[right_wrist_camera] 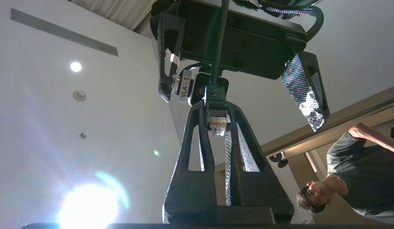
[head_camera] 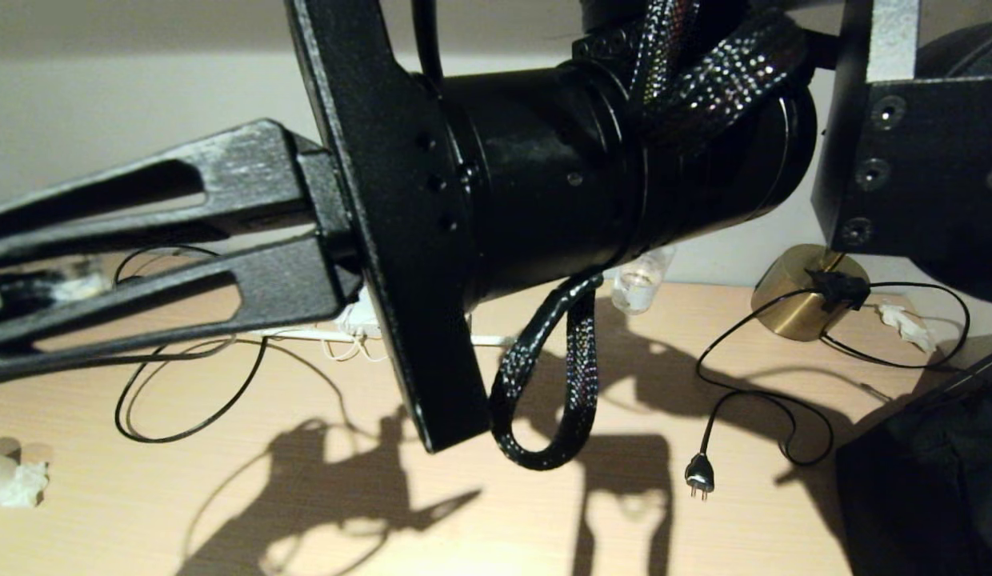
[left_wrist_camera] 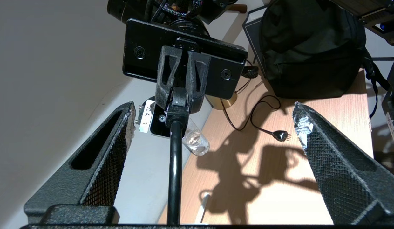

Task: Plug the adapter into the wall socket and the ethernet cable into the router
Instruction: Hand it to the other hand

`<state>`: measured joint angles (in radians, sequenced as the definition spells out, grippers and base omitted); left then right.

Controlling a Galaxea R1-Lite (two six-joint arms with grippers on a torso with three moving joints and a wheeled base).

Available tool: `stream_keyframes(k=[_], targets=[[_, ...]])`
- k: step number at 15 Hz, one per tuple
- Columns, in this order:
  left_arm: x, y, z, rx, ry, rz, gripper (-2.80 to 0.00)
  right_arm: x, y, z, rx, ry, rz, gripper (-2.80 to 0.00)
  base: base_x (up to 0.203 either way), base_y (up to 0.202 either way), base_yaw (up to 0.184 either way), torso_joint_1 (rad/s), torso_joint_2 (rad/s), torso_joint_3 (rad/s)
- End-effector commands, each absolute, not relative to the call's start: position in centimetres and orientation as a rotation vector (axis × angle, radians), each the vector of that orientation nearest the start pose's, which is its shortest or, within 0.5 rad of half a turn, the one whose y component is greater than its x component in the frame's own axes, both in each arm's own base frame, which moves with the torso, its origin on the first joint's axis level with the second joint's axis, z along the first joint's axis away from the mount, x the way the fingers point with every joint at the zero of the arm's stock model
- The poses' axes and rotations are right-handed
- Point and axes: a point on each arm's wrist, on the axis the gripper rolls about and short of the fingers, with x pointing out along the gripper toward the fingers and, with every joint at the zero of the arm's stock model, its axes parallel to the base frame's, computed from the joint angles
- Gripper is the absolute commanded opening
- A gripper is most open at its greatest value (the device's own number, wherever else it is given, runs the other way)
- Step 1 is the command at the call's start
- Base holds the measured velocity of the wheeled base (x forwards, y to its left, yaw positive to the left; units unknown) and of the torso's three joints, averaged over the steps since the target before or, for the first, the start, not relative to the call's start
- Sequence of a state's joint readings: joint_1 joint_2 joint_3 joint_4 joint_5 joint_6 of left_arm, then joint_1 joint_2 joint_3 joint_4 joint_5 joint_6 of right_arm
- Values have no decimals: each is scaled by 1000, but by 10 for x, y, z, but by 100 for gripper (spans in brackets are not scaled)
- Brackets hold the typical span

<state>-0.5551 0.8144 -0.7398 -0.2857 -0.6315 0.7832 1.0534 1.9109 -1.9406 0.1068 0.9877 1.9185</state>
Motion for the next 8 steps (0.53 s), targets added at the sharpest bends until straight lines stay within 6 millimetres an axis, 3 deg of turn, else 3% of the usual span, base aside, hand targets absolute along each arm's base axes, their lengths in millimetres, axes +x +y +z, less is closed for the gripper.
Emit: stream_keyframes(k=[1, 8], targets=[[52, -48, 301, 696, -679, -1033, 0, 165, 327, 356, 1134, 1923, 1206, -280, 0, 0, 0, 0, 0, 0], [50, -46, 302, 693, -683, -1031, 0, 165, 326, 356, 1139, 1918, 1202, -280, 0, 0, 0, 0, 0, 0]])
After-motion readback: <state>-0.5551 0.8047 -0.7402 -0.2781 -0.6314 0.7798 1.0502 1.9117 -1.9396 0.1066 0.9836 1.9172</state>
